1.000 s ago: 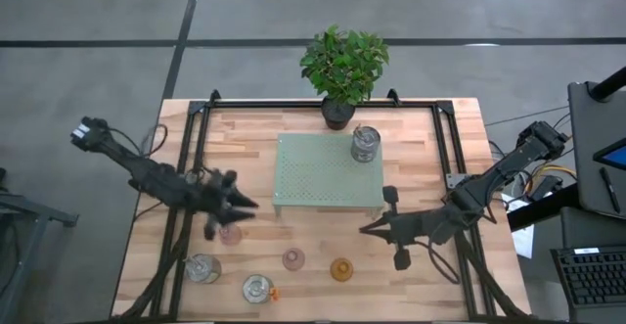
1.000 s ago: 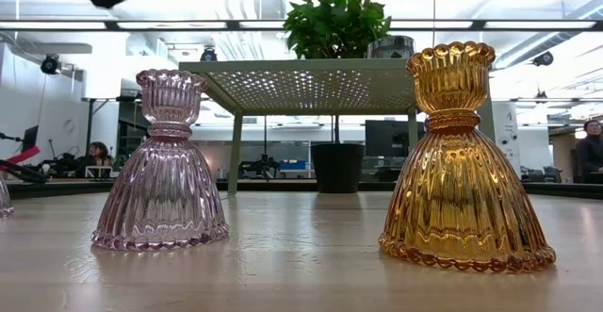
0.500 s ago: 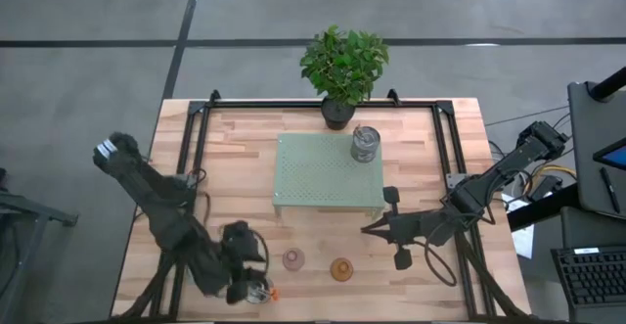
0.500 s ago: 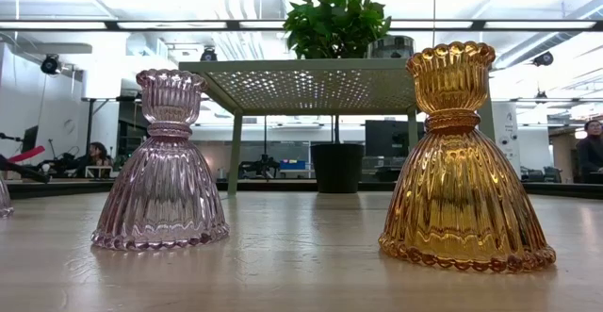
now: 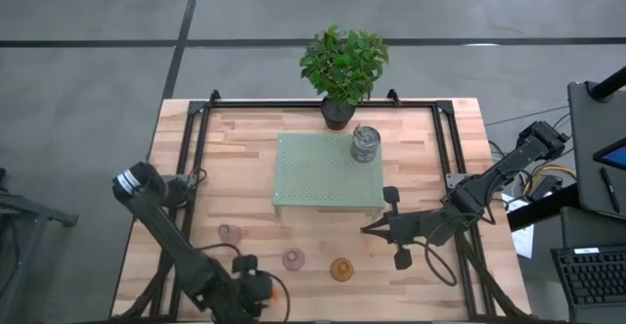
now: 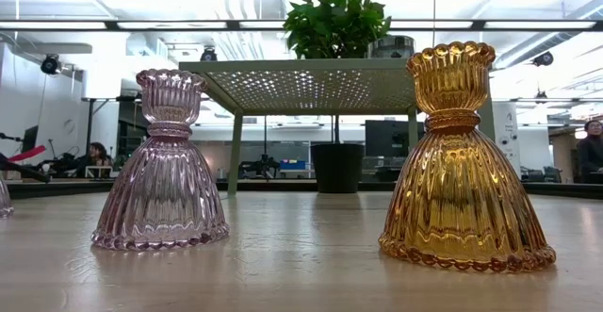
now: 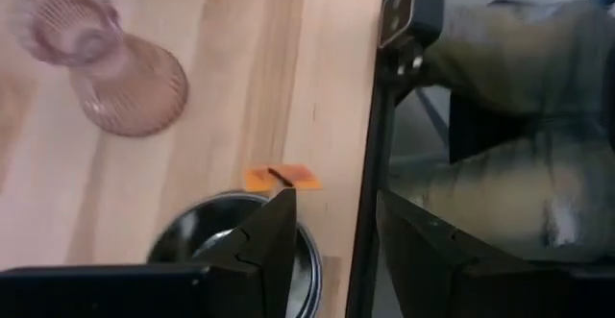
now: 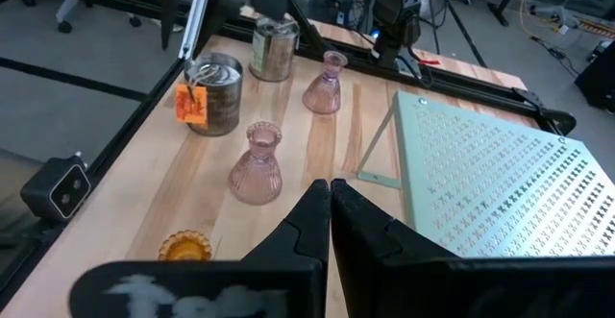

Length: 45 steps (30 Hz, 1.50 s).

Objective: Pick & Place candle stick holders
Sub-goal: Put the right silver candle on the shelf

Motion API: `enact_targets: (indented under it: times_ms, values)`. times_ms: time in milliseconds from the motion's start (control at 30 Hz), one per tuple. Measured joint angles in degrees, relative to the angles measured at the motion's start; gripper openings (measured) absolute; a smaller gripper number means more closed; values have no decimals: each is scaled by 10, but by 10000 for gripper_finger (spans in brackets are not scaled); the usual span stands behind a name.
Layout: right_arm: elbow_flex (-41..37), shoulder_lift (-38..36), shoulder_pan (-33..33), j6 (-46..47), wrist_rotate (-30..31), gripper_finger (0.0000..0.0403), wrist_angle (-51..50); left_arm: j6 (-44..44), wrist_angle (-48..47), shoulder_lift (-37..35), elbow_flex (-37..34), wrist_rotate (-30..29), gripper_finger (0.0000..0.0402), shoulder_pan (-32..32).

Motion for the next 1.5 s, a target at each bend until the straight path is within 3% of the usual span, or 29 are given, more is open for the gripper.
enact_targets:
  times_ms: [267, 467, 1033, 1167, 1400, 1500]
  values:
    - [0, 2, 0, 8, -3, 9, 0, -53, -8, 37, 15, 58, 145, 0]
    - [-1, 2, 0, 10, -3, 9, 0, -57, -21, 43, 12, 65, 145, -1]
    - [-8, 2, 0, 9, -4, 9, 1, -14, -44, 49, 11, 30, 142, 1]
    - [-8, 2, 0, 9, -4, 9, 1, -8, -46, 52, 11, 15, 116, 2]
    - [-8, 2, 0, 9, -4, 8, 1, 25, -44, 60, 12, 20, 18, 3]
    - [-9, 2, 0, 9, -4, 8, 0, 27, -43, 60, 12, 23, 7, 3]
